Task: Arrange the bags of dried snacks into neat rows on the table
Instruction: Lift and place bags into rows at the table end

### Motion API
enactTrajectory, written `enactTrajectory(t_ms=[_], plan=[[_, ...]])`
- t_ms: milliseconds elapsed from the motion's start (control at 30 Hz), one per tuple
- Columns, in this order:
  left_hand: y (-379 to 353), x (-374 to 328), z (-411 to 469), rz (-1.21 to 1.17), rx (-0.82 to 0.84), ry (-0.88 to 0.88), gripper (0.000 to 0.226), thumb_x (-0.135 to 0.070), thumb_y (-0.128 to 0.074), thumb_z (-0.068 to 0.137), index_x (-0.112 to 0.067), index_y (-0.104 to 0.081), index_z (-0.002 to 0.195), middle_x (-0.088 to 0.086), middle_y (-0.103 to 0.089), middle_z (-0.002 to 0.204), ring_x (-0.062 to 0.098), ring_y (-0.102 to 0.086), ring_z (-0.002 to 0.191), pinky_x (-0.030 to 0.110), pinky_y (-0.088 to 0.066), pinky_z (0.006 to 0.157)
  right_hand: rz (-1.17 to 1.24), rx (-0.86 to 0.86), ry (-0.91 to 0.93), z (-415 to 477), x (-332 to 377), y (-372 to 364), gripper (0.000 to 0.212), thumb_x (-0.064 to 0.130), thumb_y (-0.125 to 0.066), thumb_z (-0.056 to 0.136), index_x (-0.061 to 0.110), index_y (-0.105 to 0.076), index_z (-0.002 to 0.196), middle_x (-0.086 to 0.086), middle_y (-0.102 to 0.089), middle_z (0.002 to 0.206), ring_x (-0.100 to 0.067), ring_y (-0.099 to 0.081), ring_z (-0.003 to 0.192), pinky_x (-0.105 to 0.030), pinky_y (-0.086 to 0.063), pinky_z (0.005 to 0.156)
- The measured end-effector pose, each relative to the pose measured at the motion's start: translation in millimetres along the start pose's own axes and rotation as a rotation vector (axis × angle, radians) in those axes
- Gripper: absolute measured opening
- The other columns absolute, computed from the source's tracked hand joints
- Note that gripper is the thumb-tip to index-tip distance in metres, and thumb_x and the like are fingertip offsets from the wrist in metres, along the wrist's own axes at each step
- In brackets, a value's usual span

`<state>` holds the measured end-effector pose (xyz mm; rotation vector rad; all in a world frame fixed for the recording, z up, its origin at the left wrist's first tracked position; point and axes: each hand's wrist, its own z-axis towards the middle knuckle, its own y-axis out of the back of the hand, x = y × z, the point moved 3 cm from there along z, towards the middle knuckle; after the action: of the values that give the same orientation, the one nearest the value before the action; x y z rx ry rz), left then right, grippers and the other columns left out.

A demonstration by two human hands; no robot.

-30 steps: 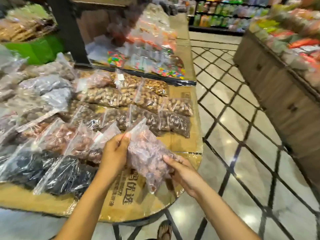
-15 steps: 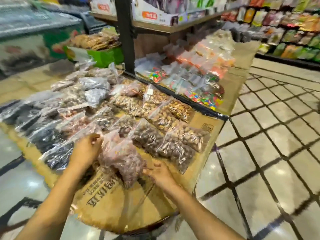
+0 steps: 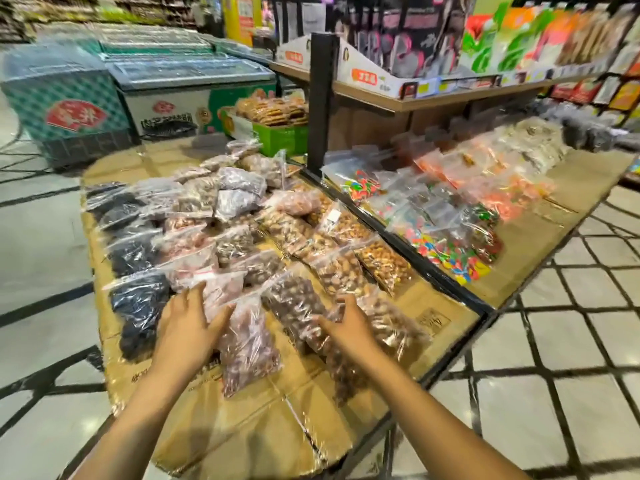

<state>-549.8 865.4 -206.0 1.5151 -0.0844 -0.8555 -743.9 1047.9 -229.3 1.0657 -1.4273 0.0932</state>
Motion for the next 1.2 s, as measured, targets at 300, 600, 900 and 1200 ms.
enactTrajectory(t_ms=[300,600,900,1200], plan=[[-57,-68,77,0.063,0.116,0.006,0.086,-0.069,-0.03,0.087,-0.014,-0.012,0.151,0.018,-0.012,0.158,0.033,0.0,0.147,0.049,-0.007,0.119,-0.128,-0.025,-0.015,91,-4,55,0.071,0.051,-0.066,0.08,0.016,-0.035,0.134,-0.007,-0.055,0.129,-0.024,-0.055,0.111,-0.036,-0.049,0.091],[-78,-88,169,0.168,0.075,0.228,0.092,-0.075,-0.028,0.083,-0.018,-0.007,0.151,0.018,-0.003,0.159,0.038,-0.002,0.146,0.05,-0.009,0.118,-0.124,0.092,0.097,257,38,71,0.087,0.051,-0.066,0.079,0.009,-0.026,0.143,-0.011,-0.044,0.142,-0.033,-0.045,0.127,-0.043,-0.041,0.102],[-95,-60,273,0.094,-0.161,0.558,0.091,-0.072,-0.043,0.081,-0.006,-0.03,0.142,0.026,-0.04,0.141,0.042,-0.036,0.131,0.052,-0.031,0.109,-0.227,0.227,0.147,417,84,10,0.101,0.07,-0.067,0.064,0.006,-0.035,0.136,-0.018,-0.049,0.135,-0.037,-0.045,0.126,-0.045,-0.041,0.101],[-93,-11,345,-0.507,-0.478,1.07,0.076,-0.05,-0.056,0.089,-0.002,-0.032,0.144,0.019,-0.043,0.144,0.036,-0.041,0.131,0.039,-0.033,0.105,-0.398,0.282,0.134,463,87,-21,0.102,0.099,-0.044,0.028,0.018,-0.062,0.088,-0.004,-0.066,0.096,-0.029,-0.061,0.102,-0.042,-0.049,0.091]])
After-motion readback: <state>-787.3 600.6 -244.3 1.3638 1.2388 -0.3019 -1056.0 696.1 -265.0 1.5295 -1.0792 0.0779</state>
